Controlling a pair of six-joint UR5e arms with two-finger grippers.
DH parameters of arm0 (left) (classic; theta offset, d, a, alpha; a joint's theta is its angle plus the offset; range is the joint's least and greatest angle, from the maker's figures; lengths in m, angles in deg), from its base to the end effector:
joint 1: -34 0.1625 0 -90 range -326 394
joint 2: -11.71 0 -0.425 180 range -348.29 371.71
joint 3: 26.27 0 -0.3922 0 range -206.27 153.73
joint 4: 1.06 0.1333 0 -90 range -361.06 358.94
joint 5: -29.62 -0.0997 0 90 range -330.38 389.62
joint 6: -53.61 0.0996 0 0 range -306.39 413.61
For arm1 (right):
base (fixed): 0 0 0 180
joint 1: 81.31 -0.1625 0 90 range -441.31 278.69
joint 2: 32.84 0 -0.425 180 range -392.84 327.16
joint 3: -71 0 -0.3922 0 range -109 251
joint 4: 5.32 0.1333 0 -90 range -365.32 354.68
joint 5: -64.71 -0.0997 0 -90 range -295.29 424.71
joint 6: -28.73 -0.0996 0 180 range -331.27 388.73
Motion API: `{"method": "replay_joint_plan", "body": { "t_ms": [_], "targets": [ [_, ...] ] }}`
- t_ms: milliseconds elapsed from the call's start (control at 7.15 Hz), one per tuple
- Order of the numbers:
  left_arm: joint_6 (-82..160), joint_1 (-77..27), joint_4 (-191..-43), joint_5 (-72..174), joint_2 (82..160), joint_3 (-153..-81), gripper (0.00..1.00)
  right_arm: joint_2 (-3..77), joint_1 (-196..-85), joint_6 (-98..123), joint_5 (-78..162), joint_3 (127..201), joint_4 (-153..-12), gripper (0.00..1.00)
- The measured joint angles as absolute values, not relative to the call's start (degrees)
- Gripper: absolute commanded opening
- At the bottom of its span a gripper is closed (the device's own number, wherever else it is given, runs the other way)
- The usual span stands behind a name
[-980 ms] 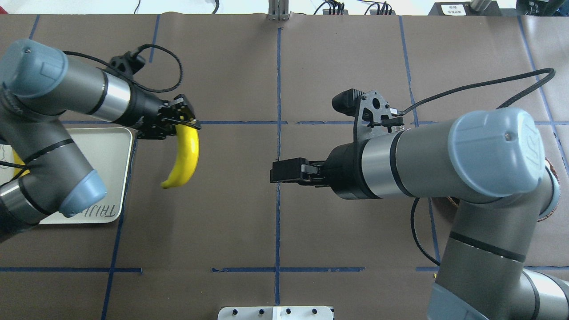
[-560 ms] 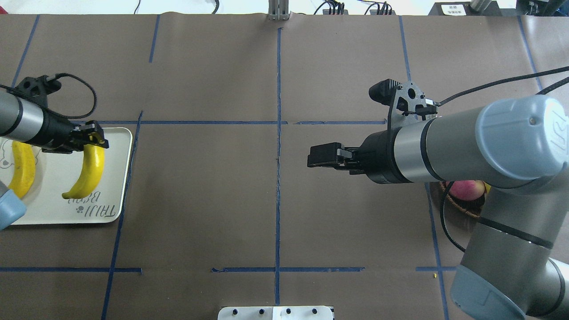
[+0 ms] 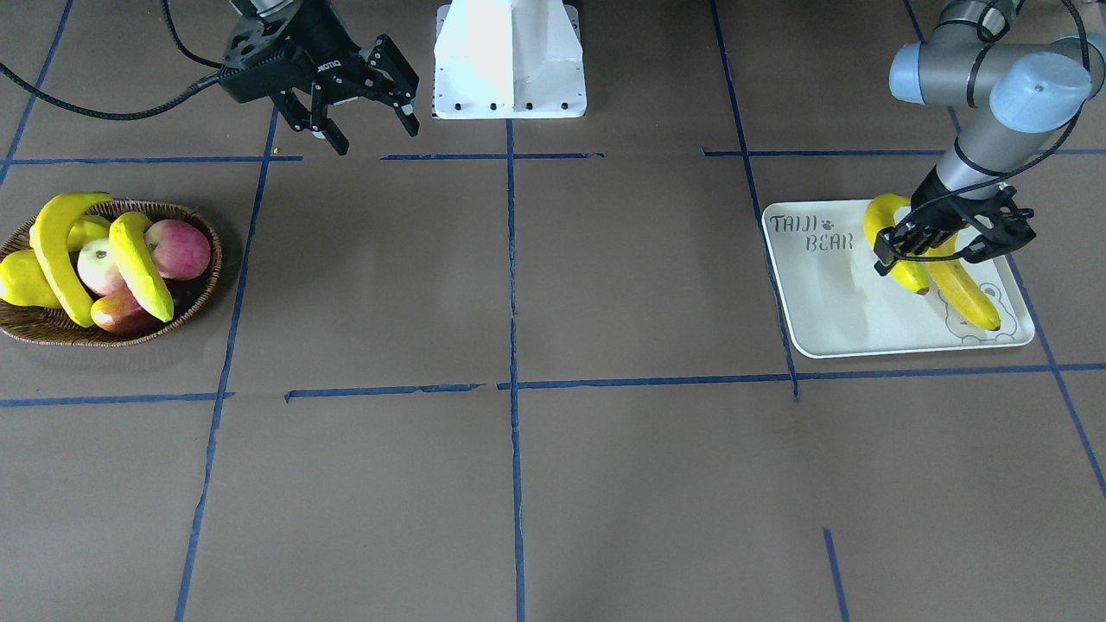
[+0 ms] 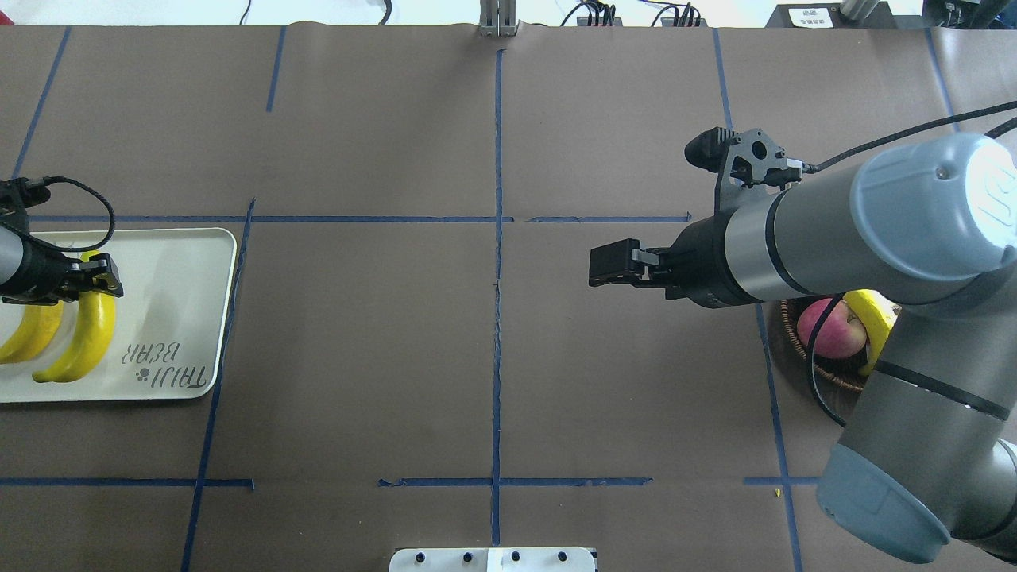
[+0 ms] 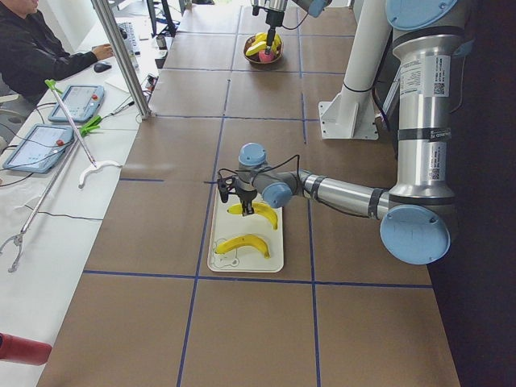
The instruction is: Transfer all bananas from basket to plate
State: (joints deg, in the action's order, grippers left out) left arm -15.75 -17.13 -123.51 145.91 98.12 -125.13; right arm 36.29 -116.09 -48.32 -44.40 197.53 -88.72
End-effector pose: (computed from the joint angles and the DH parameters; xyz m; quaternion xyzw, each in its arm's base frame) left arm 0.2427 -0.4433 0.5603 0.0102 0.3812 -0.1714 0.9084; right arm -0.3458 -0.3628 0.1809 0.0827 -0.5348 0.0720 0.8378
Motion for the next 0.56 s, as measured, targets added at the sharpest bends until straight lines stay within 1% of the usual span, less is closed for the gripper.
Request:
{"method": "replay_joint_plan", "body": {
  "t_ms": [140,280,560],
  "targets": [
    [-15.69,-17.13,-123.5,144.89,98.12,-124.39,0.74,36.22,-116.26,-48.28,-44.43,197.5,-88.78,1.0],
    [-15.47,-17.22,-123.49,144.13,98.1,-123.72,1.0,36.2,-116.47,-48.24,-44.45,197.45,-88.81,1.0],
    [-10.05,-18.21,-123.49,143.59,98.12,-122.73,1.0,36.39,-117.0,-47.53,-44.45,197.41,-88.84,1.0]
  ]
}}
